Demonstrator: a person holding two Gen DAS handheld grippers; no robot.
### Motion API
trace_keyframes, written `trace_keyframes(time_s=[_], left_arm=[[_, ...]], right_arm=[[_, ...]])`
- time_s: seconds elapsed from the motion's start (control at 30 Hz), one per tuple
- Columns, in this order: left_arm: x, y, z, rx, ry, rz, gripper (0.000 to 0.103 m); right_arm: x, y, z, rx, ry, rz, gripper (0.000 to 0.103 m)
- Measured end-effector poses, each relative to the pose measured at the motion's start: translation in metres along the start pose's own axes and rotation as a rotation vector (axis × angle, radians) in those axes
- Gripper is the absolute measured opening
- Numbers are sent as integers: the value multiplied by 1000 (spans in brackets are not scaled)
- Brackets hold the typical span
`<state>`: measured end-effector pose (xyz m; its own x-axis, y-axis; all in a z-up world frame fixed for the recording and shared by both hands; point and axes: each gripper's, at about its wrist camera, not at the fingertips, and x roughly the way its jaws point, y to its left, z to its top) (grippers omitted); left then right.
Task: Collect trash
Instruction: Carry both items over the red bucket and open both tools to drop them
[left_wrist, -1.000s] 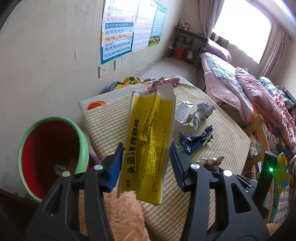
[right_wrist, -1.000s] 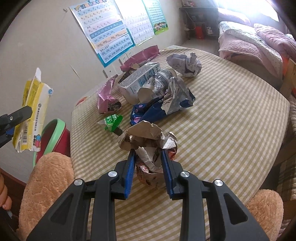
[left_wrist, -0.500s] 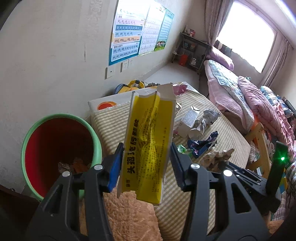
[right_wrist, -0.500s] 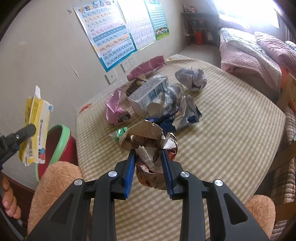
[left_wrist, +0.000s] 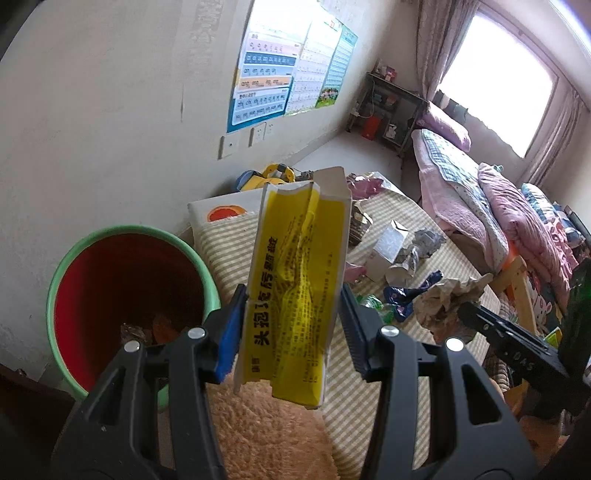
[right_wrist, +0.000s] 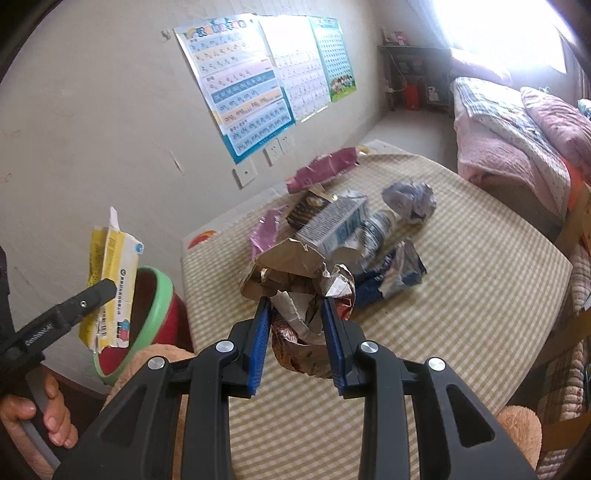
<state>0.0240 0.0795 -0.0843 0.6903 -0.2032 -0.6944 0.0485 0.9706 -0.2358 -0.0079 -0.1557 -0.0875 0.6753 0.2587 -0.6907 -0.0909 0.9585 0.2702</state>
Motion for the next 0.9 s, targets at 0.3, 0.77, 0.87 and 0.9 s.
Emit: trace_keyframes(time_s=[0.3,0.77,0.87,0.9], left_arm=[[-10,40,6,-79,-30,52,47],[-26,138,-9,-258,-35,203,47],[-29,154,-14,-289,-35,218,47],[-30,157,-15,-295,-35,222,47]], right_arm=[[-2,33,12,-50,-21,50,28],[35,115,18,-182,57,172,28],[39,131,21,-209,56,184,28],[40,136,22,-218,56,188,28]])
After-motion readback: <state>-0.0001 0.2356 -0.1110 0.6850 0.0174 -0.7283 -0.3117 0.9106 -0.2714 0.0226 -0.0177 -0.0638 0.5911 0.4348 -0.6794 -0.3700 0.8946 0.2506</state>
